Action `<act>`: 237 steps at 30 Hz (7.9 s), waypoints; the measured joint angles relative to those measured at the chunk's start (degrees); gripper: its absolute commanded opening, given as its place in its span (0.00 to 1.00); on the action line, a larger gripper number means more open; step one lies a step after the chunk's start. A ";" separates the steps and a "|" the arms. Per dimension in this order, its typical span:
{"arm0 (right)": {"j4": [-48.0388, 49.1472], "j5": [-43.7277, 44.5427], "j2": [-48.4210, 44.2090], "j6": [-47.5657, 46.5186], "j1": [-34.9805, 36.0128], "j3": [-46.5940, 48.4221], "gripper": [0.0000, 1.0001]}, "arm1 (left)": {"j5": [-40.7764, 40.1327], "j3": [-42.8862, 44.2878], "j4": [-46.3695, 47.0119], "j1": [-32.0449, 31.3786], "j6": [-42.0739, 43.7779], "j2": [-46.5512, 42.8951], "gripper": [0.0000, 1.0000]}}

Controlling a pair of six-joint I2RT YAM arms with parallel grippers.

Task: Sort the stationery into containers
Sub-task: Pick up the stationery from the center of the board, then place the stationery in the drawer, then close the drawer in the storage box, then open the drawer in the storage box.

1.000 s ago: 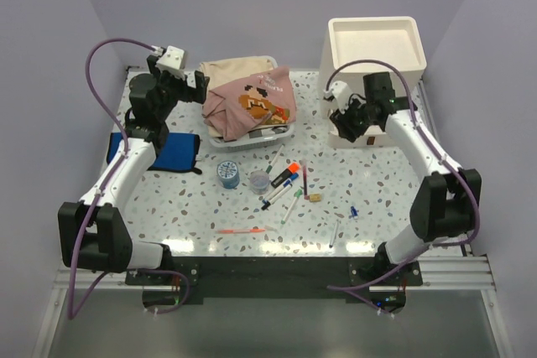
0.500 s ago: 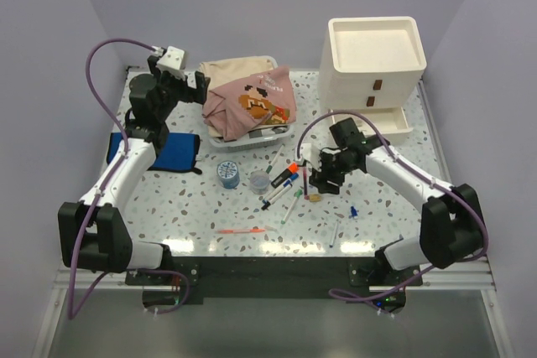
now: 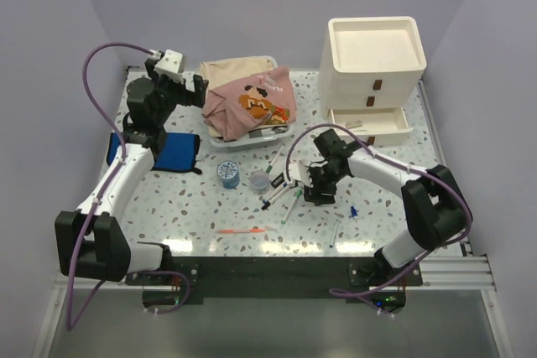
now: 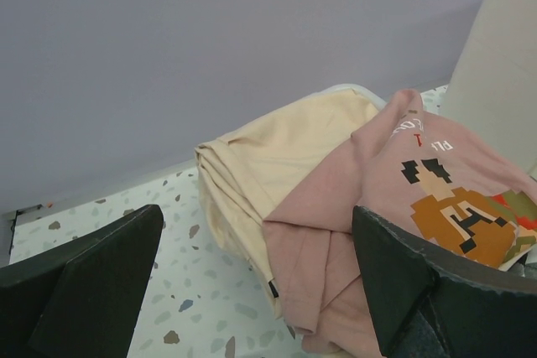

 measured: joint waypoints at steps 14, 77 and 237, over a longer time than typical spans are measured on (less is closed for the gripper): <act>0.70 3.02 5.51 -1.44 0.07 1.44 0.12 | -0.94 -1.57 -0.04 0.00 0.00 -0.28 1.00; 11.65 27.65 -3.48 13.64 -27.17 8.22 0.00 | 2.82 8.68 3.39 -2.10 -5.11 9.14 1.00; 68.37 31.30 11.85 70.14 -31.87 3.30 0.32 | -2.12 19.54 0.04 -11.65 -0.68 23.50 1.00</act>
